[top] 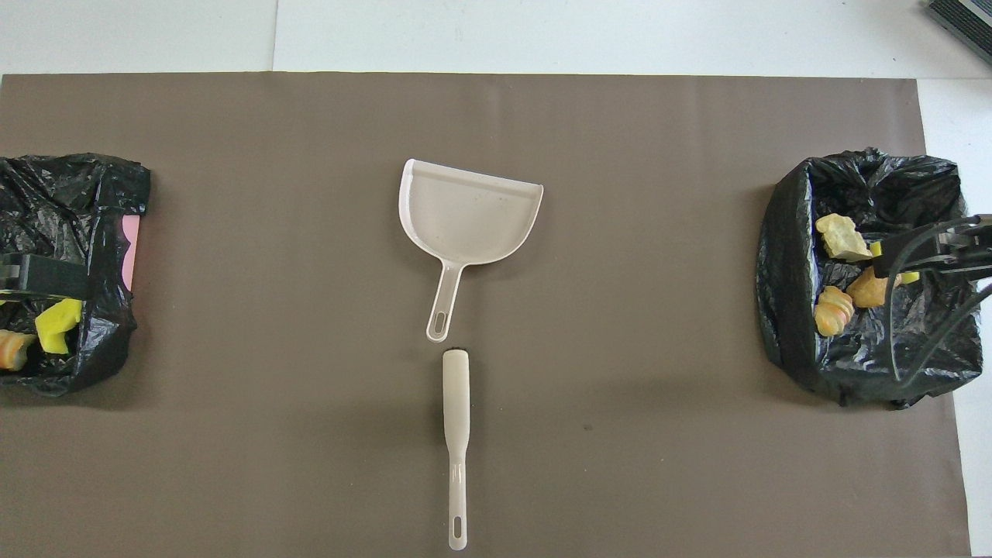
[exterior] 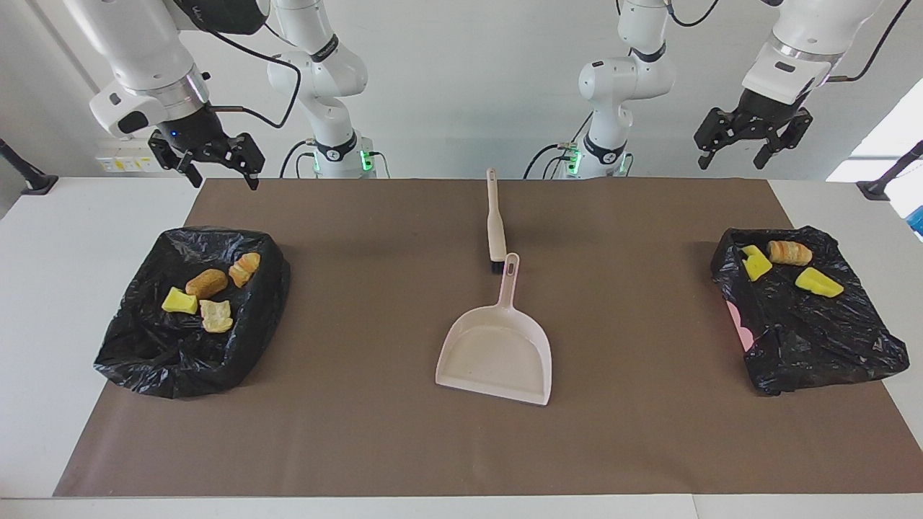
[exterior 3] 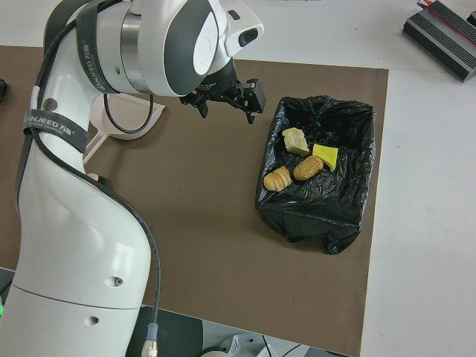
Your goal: Sweep and dump trash in bin
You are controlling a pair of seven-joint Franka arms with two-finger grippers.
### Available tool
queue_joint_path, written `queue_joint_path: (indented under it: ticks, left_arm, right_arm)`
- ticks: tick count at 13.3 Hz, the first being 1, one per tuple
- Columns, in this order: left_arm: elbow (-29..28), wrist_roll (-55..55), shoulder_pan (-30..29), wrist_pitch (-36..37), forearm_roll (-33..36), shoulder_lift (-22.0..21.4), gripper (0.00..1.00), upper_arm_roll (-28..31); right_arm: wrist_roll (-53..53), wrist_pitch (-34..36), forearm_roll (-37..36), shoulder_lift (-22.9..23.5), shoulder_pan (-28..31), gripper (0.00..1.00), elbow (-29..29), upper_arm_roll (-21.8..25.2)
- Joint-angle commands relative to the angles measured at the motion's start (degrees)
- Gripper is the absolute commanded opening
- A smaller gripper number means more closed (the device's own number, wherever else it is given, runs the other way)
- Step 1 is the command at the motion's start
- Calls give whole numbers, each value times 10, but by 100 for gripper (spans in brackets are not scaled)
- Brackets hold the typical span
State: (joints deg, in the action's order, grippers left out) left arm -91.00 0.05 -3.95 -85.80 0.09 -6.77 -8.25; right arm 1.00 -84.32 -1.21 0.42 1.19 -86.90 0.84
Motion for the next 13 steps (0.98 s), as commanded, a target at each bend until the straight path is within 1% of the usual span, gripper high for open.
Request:
queue_joint_path:
  ticks: [1, 3, 13]
  left_arm:
    - [0, 3, -9, 10, -4, -6, 100, -5]
    - [0, -15, -7, 11, -7, -6, 100, -5]
    - [0, -15, -11, 7, -5, -6, 100, -4]
  right_arm:
    - [2, -2, 9, -13, 6, 100, -13, -3]
    - [2, -2, 9, -13, 6, 100, -14, -3]
    - [2, -2, 9, -13, 6, 100, -13, -3]
